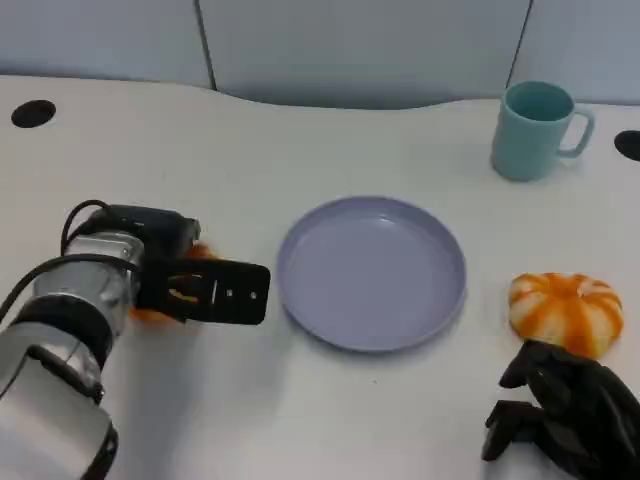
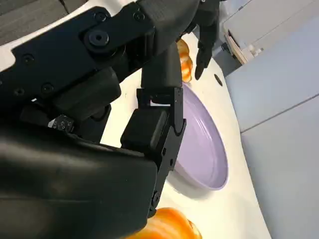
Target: Grasp the bread from the table and place it into the plate.
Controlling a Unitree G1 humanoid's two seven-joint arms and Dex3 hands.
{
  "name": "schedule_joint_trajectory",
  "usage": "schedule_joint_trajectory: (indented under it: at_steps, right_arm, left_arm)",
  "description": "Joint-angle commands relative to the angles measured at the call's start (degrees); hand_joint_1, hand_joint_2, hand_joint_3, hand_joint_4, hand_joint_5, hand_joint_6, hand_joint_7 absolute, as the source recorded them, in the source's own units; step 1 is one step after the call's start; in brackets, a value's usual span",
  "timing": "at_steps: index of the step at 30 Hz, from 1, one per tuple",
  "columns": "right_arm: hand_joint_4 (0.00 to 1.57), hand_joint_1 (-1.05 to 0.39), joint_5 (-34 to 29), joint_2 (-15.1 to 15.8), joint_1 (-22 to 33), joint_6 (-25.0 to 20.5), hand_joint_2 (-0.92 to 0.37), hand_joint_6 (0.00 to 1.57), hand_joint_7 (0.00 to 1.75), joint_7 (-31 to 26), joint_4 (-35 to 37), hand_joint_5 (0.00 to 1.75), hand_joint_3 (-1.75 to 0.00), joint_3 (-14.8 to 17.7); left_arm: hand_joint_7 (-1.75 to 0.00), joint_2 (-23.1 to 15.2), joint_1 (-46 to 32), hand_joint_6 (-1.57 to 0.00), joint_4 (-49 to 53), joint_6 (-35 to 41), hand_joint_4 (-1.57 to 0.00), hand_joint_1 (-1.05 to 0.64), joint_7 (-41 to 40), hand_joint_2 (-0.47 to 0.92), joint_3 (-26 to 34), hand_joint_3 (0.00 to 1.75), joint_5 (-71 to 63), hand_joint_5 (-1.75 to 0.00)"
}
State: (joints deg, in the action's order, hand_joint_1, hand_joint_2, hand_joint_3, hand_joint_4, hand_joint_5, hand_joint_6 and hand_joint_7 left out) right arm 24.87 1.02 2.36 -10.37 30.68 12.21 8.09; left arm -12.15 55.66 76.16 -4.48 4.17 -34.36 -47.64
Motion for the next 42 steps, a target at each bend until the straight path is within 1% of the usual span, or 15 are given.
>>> schedule_joint_trajectory:
  at_steps: [1,13,23,26,29,30,31,33,34,36,37,38,40,41,42]
  right_arm:
    - [1.39,-0.88,0.87,1.26,2.17,-1.23,-0.77,1.19,0.92,-0.24,-2.87,0.9,0.0,0.6]
    - [1.38,-0.88,2.36,1.16,4.26,-4.54,-0.74,1.19,0.94,-1.52,-6.56,0.92,0.0,1.02]
    - [1.38,-0.87,3.24,1.49,3.98,-4.0,-0.74,1.18,0.96,-0.38,-5.84,0.92,0.0,1.05]
    - [1.38,-0.89,3.07,1.6,4.0,-3.85,-0.74,1.18,0.95,-0.32,-5.78,0.91,0.0,0.97]
    - [1.4,-0.89,2.43,1.66,4.25,-3.28,-0.74,1.2,0.92,-0.58,-6.05,0.89,0.0,0.68]
    - [1.41,-0.89,2.36,1.63,4.36,-3.4,-0.75,1.2,0.91,-0.78,-6.31,0.89,-0.01,0.61]
    - [1.41,-0.89,2.34,1.61,4.43,-3.51,-0.75,1.2,0.91,-0.91,-6.48,0.89,0.0,0.58]
    - [1.41,-0.89,2.39,1.61,4.45,-3.64,-0.75,1.2,0.91,-0.9,-6.53,0.9,0.0,0.58]
    - [1.41,-0.89,2.5,1.58,4.44,-3.7,-0.75,1.2,0.91,-0.83,-6.47,0.9,0.0,0.62]
    - [1.41,-0.89,2.76,1.43,4.42,-3.97,-0.74,1.2,0.92,-0.93,-6.45,0.91,0.0,0.71]
    - [1.41,-0.89,2.66,1.38,4.45,-3.86,-0.74,1.2,0.92,-1.01,-6.47,0.91,0.0,0.66]
    - [1.41,-0.89,2.54,1.36,4.48,-3.76,-0.74,1.2,0.92,-1.07,-6.49,0.91,0.0,0.6]
    - [1.4,-0.89,2.37,1.34,4.52,-3.58,-0.74,1.2,0.91,-1.12,-6.5,0.91,0.0,0.51]
    - [1.4,-0.89,2.27,1.36,4.52,-3.4,-0.75,1.19,0.91,-1.06,-6.44,0.91,-0.01,0.46]
    - [1.4,-0.89,2.24,1.36,4.5,-3.32,-0.75,1.19,0.91,-1.03,-6.38,0.91,-0.01,0.44]
  left_arm:
    - [0.0,0.06,-1.03,-0.23,0.78,0.35,-0.16,-0.67,-0.69,0.83,-0.39,0.0,0.69,-0.02]
    - [0.0,0.79,-4.08,-0.21,1.84,2.3,-0.14,-0.67,-5.04,0.85,-0.88,0.0,0.58,0.0]
    - [-0.01,0.62,-6.4,-0.25,2.19,1.99,-0.22,-0.56,-10.4,0.82,-0.82,0.0,1.87,-0.04]
    - [-0.02,0.9,-7.36,-0.3,2.25,1.82,-0.33,-0.48,-12.83,0.81,-0.79,0.0,2.1,-0.07]
    - [-0.04,0.98,-7.95,-0.5,2.29,1.01,-0.5,-0.38,-13.27,0.89,-0.81,0.02,2.29,-0.1]
    - [-0.05,0.91,-8.07,-0.56,2.28,0.5,-0.58,-0.36,-13.15,0.91,-0.63,0.04,2.53,-0.12]
    - [-0.07,0.87,-8.16,-0.69,2.27,0.15,-0.73,-0.34,-13.08,0.91,-0.48,0.08,2.72,-0.17]
    - [-0.07,0.78,-8.56,-0.76,2.19,-0.68,-0.81,-0.34,-14.13,0.92,-0.23,0.1,2.92,-0.19]
    - [-0.1,0.72,-8.87,-0.89,2.16,-1.11,-0.92,-0.32,-15.03,0.92,-0.23,0.1,2.91,-0.25]
    - [-0.07,0.58,-9.35,-1.0,2.15,-1.86,-0.98,-0.33,-16.53,0.92,-0.41,0.1,2.78,-0.39]
    - [-0.04,0.47,-9.59,-1.05,2.17,-2.2,-0.96,-0.33,-17.37,0.92,-0.67,0.08,2.52,-0.5]
    - [-0.03,0.35,-9.78,-1.11,2.21,-2.42,-0.91,-0.35,-18.14,0.92,-1.09,0.04,2.12,-0.73]
    - [-0.02,0.2,-10.1,-1.16,2.29,-2.5,-0.85,-0.36,-19.79,0.92,-1.91,0.04,1.34,-0.98]
    - [-0.04,0.18,-10.21,-1.2,2.33,-2.47,-0.79,-0.35,-20.37,0.92,-2.09,0.12,1.18,-1.23]
    - [-0.05,0.14,-10.41,-1.21,2.32,-2.71,-0.76,-0.35,-21.07,0.92,-1.95,0.15,1.42,-1.34]
